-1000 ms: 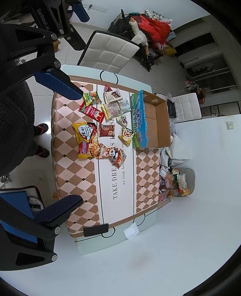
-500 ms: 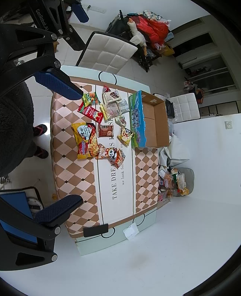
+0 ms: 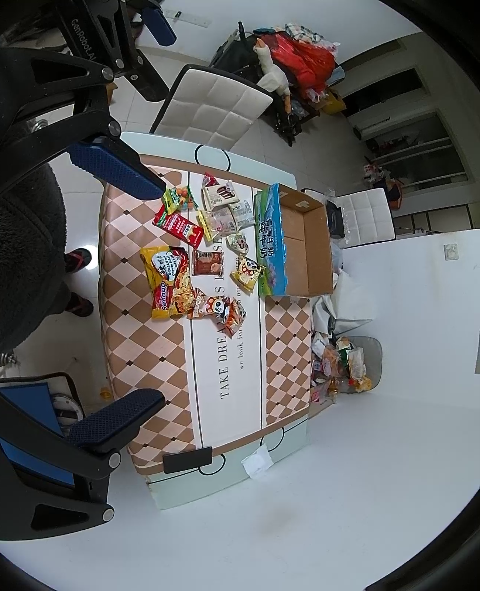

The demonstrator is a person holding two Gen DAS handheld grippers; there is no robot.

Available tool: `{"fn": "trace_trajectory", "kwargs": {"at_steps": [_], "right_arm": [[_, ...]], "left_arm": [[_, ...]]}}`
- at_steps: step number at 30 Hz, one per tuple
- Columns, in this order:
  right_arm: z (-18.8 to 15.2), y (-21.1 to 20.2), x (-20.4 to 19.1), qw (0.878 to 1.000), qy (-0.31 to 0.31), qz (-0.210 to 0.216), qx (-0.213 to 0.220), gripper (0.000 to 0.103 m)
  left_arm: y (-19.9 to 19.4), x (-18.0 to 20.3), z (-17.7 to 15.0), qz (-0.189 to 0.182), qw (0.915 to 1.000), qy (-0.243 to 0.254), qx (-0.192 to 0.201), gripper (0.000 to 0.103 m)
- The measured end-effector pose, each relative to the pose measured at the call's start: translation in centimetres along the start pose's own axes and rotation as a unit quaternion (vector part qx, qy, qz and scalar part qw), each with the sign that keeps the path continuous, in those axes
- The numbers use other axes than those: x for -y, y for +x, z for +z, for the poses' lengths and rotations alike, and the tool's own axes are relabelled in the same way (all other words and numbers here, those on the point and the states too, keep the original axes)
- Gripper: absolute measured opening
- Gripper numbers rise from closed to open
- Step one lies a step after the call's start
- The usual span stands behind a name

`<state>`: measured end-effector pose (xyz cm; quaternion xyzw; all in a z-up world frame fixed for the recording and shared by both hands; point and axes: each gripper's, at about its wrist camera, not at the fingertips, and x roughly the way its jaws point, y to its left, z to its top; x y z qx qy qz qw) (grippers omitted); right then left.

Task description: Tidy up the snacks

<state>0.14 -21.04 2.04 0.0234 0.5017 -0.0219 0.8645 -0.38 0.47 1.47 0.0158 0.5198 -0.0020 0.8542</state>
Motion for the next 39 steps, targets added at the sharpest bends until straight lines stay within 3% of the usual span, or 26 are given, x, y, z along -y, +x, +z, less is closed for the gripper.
{"fn": "trace_trajectory", "kwargs": {"at_steps": [23, 31, 36, 39], "right_arm": [[-0.4, 1.0, -0.2, 1.0, 0.007, 0.011, -0.015, 0.103], [-0.4, 8.2, 0.5, 0.996, 0.036, 0.016, -0.075, 0.103], [-0.7, 15.6, 1.5, 0.988, 0.076, 0.027, -0.128, 0.103], [-1.3, 21.4, 2.3, 0.976, 0.128, 0.042, -0.172, 0.103]], "left_arm": [[0.8, 0.5, 1.4, 0.002, 1.0, -0.005, -0.007, 0.103], [8.5, -1.0, 1.6, 0.024, 0.998, -0.031, -0.049, 0.103], [14.0, -2.5, 1.4, 0.047, 0.9955, -0.041, -0.072, 0.103], [17.7, -3.7, 1.6, 0.058, 0.993, -0.052, -0.089, 0.103]]}}
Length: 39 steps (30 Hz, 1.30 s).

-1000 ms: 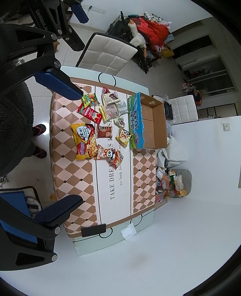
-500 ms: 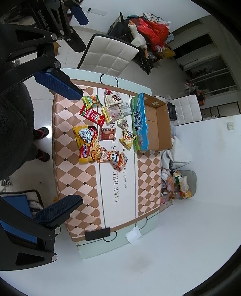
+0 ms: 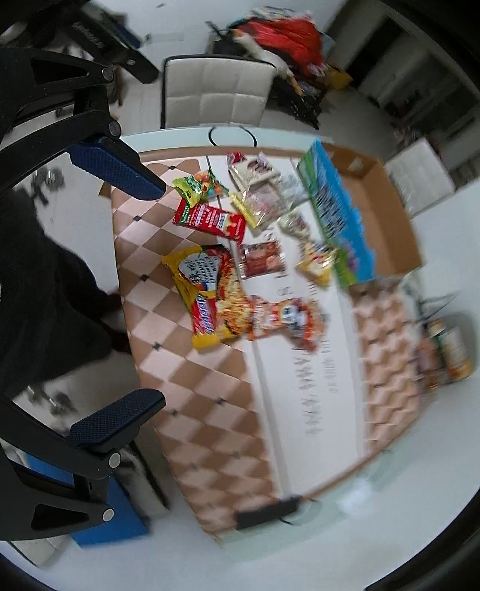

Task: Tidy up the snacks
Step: 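Grasp the yellow Sedaap noodle pack with the right gripper while the left grasps the red spicy strip packet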

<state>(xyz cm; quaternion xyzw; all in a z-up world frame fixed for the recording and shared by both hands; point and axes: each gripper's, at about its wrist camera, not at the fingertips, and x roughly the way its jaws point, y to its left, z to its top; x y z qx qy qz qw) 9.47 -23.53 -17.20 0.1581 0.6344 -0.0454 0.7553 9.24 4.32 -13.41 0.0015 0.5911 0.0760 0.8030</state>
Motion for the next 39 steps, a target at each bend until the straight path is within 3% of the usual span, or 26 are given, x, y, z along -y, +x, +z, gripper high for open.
{"fn": "trace_trajectory", "kwargs": {"at_steps": [4, 11, 18, 21, 23, 24, 27, 30, 34, 39], "right_arm": [[1.7, 8.5, 1.7, 0.992, 0.1, 0.026, -0.068, 0.103], [3.3, 21.6, 3.1, 0.951, 0.274, 0.039, -0.139, 0.103], [4.5, 28.0, 2.6, 0.907, 0.382, 0.016, -0.174, 0.103], [4.9, 29.2, 2.0, 0.902, 0.388, -0.023, -0.19, 0.103], [5.2, 29.8, 1.1, 0.907, 0.368, -0.042, -0.201, 0.103], [5.5, 30.2, 0.4, 0.915, 0.34, -0.051, -0.209, 0.103], [5.7, 30.5, -2.5, 0.951, 0.209, -0.082, -0.213, 0.1], [5.1, 30.3, -4.4, 0.968, 0.09, -0.118, -0.202, 0.096], [3.6, 30.1, -6.4, 0.966, -0.058, -0.163, -0.19, 0.089], [1.7, 30.1, -8.2, 0.947, -0.192, -0.202, -0.159, 0.091]], "left_arm": [[4.7, -0.2, 1.3, 0.013, 0.9997, -0.003, -0.021, 0.103], [12.1, 1.0, 3.4, 0.035, 0.9982, 0.024, -0.043, 0.103], [16.6, 1.8, 4.3, 0.048, 0.9951, 0.063, -0.06, 0.103], [18.1, 2.2, 4.2, 0.048, 0.9929, 0.083, -0.071, 0.103], [19.1, 2.3, 4.1, 0.04, 0.9912, 0.095, -0.083, 0.103], [19.5, 2.5, 4.1, 0.037, 0.9904, 0.1, -0.088, 0.103], [20.6, 3.0, 4.0, 0.021, 0.9881, 0.116, -0.098, 0.103], [21.7, 3.8, 3.9, 0.003, 0.9859, 0.124, -0.112, 0.102], [22.6, 5.3, 3.7, -0.022, 0.9827, 0.13, -0.13, 0.102], [24.4, 8.6, 3.0, -0.031, 0.974, 0.155, -0.162, 0.102]]}}
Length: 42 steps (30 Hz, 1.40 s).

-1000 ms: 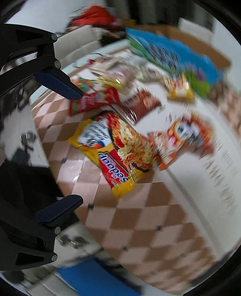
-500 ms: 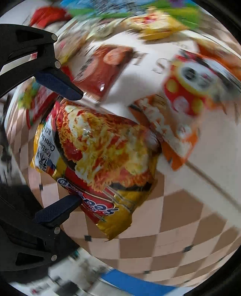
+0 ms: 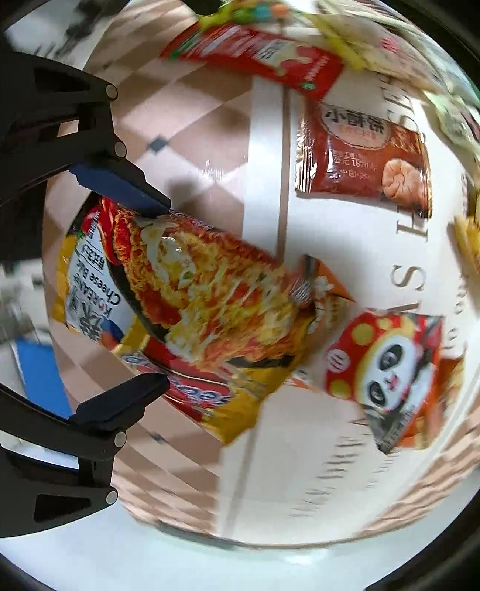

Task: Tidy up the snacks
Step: 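Grasp the yellow Sedaap noodle pack with the right gripper while the left grasps the red spicy strip packet, then carry both packets into the cardboard box and open both grippers to release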

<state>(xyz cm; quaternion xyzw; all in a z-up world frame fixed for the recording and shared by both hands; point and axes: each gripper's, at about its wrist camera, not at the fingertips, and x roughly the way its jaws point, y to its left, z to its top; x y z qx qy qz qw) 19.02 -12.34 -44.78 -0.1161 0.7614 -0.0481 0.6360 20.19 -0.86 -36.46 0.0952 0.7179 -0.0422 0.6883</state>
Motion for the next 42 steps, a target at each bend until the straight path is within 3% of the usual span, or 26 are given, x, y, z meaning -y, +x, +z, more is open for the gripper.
{"fn": "trace_trajectory", "kwargs": {"at_steps": [2, 5, 9, 11, 17, 21, 23, 26, 29, 34, 42], "right_arm": [[-0.7, -0.1, -0.2, 1.0, 0.007, 0.009, 0.009, 0.098], [-1.9, -0.8, 1.7, 0.994, 0.075, 0.076, 0.007, 0.099], [-4.2, 0.5, 3.3, 0.968, 0.195, 0.159, -0.009, 0.099], [-4.9, 1.4, 3.2, 0.956, 0.234, 0.178, -0.017, 0.099], [-6.2, 4.0, 1.1, 0.94, 0.28, 0.186, -0.063, 0.099], [-6.8, 4.5, -0.5, 0.943, 0.277, 0.18, -0.052, 0.097], [-6.0, 4.0, -0.2, 0.947, 0.265, 0.174, -0.041, 0.089], [-5.1, -0.1, 0.3, 0.955, 0.247, 0.165, -0.027, 0.086], [-6.8, -1.5, -0.8, 0.958, 0.234, 0.165, -0.018, 0.085], [-8.5, -3.6, -1.6, 0.958, 0.216, 0.19, -0.01, 0.085], [-10.9, -12.9, -0.8, 0.956, 0.175, 0.231, 0.037, 0.085]], "left_arm": [[0.9, 1.1, 0.3, 0.009, 0.9998, 0.011, -0.011, 0.102], [2.2, 2.7, 0.9, 0.013, 0.9992, 0.026, -0.027, 0.101], [3.4, 4.9, 1.7, 0.048, 0.9968, 0.062, -0.019, 0.1], [3.6, 5.2, 1.9, 0.047, 0.9968, 0.062, -0.014, 0.088], [3.1, 5.3, 2.6, 0.02, 0.9985, 0.047, -0.018, 0.052], [2.7, 5.4, 3.4, 0.023, 0.9988, 0.041, -0.017, 0.046], [2.5, 4.9, 3.7, 0.021, 0.9991, 0.031, -0.019, 0.043], [1.9, 3.9, 3.1, 0.007, 0.9996, 0.009, -0.024, 0.042], [1.2, 2.8, 2.2, -0.016, 0.9992, -0.015, -0.032, 0.041], [-0.6, 1.2, 0.2, -0.029, 0.9989, -0.028, -0.024, 0.04], [-7.0, -2.2, -0.2, -0.077, 0.9957, -0.048, 0.019, 0.038]]}}
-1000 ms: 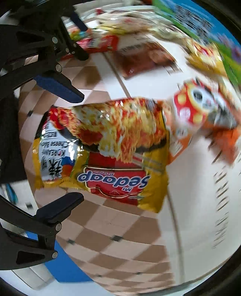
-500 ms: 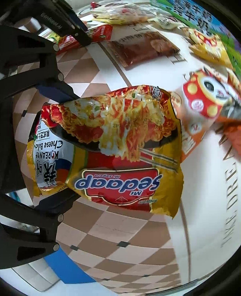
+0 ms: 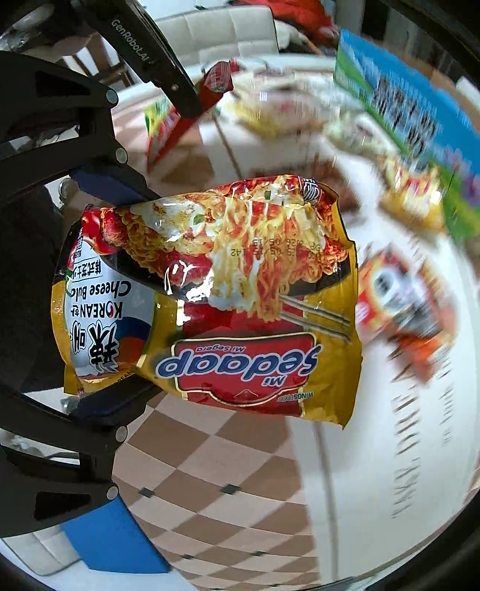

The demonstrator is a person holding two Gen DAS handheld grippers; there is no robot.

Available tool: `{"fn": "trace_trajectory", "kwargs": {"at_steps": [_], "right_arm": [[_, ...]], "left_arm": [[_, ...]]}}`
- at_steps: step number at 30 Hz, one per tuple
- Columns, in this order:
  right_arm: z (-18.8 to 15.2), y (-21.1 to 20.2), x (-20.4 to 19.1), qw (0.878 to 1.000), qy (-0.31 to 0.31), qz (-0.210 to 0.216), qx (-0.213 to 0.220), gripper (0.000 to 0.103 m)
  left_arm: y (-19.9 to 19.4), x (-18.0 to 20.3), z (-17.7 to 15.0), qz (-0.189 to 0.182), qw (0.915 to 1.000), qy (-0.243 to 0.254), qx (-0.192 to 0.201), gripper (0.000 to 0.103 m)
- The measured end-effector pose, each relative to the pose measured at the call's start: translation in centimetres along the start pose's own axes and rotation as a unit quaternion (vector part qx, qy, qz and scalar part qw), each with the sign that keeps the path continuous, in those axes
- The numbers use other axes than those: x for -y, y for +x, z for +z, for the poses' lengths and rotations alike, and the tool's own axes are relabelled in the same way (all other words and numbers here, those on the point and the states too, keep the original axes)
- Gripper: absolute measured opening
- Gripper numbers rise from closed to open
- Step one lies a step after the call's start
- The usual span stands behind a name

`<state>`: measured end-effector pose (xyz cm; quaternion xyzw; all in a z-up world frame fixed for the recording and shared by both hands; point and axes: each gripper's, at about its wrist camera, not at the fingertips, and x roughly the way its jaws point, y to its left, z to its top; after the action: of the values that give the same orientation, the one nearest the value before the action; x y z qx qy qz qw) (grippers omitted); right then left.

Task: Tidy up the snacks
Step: 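Carry both packets into the cardboard box and open both grippers to release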

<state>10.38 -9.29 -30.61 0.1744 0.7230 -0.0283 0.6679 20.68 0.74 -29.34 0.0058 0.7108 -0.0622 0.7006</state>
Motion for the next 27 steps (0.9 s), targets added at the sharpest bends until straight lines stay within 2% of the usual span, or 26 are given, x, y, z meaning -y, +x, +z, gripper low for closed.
{"fn": "trace_trajectory", "kwargs": {"at_steps": [7, 10, 12, 15, 18, 21, 22, 27], "right_arm": [[-0.8, -7.6, -1.9, 0.998, -0.036, 0.043, 0.042, 0.085], [-0.2, -11.5, -3.3, 0.995, -0.051, 0.062, 0.066, 0.085], [1.3, -14.6, -4.5, 0.992, -0.062, 0.073, 0.08, 0.085], [3.3, -20.1, -7.0, 0.988, -0.078, 0.084, 0.103, 0.085], [6.5, -21.6, -9.9, 0.985, -0.092, 0.085, 0.12, 0.085], [9.8, -22.3, -13.2, 0.981, -0.112, 0.073, 0.138, 0.085], [12.0, -21.3, -14.5, 0.981, -0.114, 0.071, 0.138, 0.085], [19.6, -18.4, -17.5, 0.982, -0.129, 0.051, 0.129, 0.085]], "left_arm": [[-7.8, 0.4, 2.8, -0.043, 0.9961, -0.013, 0.076, 0.038], [-10.9, 1.8, 6.2, -0.061, 0.9927, -0.015, 0.103, 0.038], [-10.8, 3.4, 10.3, -0.064, 0.9907, -0.011, 0.12, 0.038], [-13.3, 3.4, 14.8, -0.072, 0.9875, -0.015, 0.139, 0.038], [-14.7, 3.0, 19.0, -0.067, 0.9854, -0.018, 0.156, 0.038], [-14.4, 2.2, 23.5, -0.061, 0.9863, -0.03, 0.15, 0.038], [-14.0, 1.9, 24.9, -0.062, 0.9869, -0.037, 0.144, 0.038], [-9.7, 0.6, 32.1, -0.059, 0.9927, -0.056, 0.089, 0.038]]}}
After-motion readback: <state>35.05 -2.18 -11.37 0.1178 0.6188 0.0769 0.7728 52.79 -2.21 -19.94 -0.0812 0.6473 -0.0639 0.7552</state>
